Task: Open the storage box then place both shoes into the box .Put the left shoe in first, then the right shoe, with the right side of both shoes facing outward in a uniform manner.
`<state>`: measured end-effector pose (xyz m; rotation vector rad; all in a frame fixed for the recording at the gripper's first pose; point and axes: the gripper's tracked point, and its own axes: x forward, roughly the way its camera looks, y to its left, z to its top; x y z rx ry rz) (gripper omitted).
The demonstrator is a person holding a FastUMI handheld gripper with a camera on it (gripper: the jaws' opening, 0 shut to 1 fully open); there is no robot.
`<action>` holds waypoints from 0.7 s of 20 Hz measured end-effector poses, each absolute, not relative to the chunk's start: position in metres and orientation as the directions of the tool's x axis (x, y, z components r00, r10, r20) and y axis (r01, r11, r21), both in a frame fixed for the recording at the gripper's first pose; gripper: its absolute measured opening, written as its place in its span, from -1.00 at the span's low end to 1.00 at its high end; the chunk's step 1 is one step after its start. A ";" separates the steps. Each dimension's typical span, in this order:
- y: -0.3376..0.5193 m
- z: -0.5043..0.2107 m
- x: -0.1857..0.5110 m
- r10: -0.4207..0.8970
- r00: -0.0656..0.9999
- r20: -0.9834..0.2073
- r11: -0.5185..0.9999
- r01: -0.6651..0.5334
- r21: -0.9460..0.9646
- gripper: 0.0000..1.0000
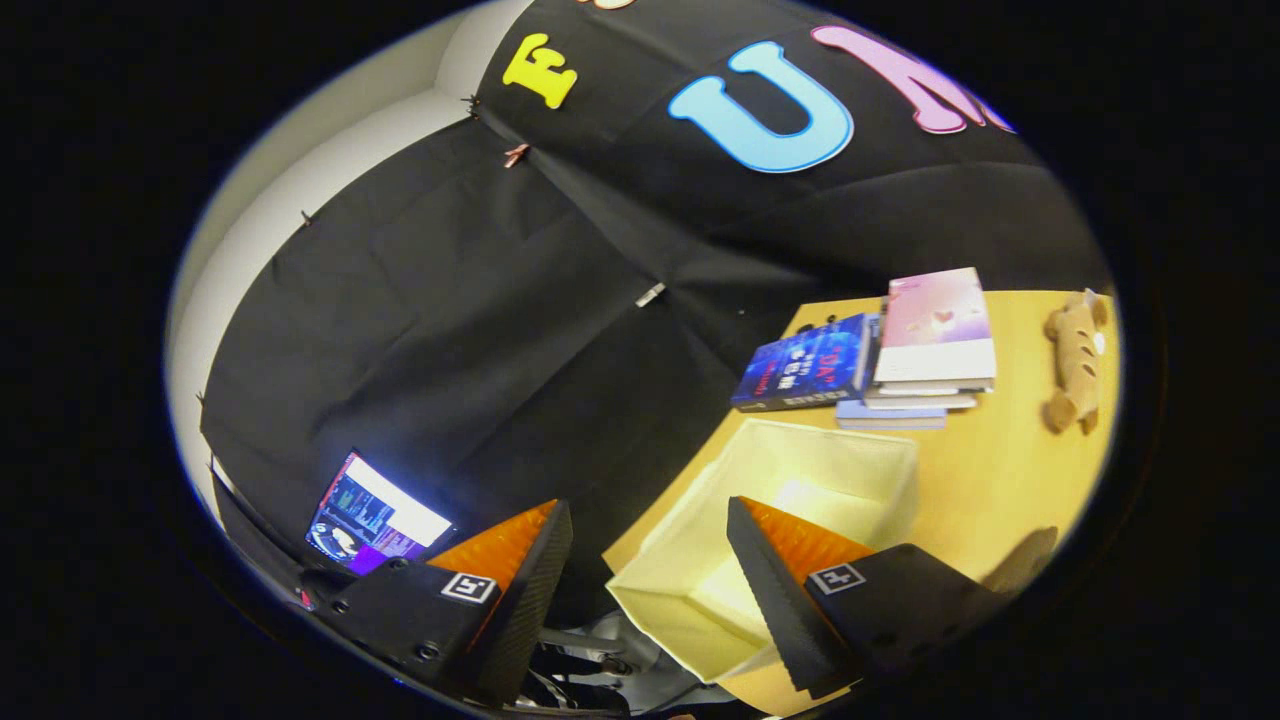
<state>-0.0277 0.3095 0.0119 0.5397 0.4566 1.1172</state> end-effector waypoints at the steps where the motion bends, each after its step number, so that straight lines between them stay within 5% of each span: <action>1: 0.294 0.003 -0.026 0.910 0.403 -0.096 0.373 -0.697 0.612 0.94; 8: 0.190 -0.075 -0.021 0.769 0.579 -0.271 0.618 -0.564 0.548 0.94; 14: 0.130 -0.168 -0.014 0.628 0.614 -0.479 0.773 -0.421 0.474 0.92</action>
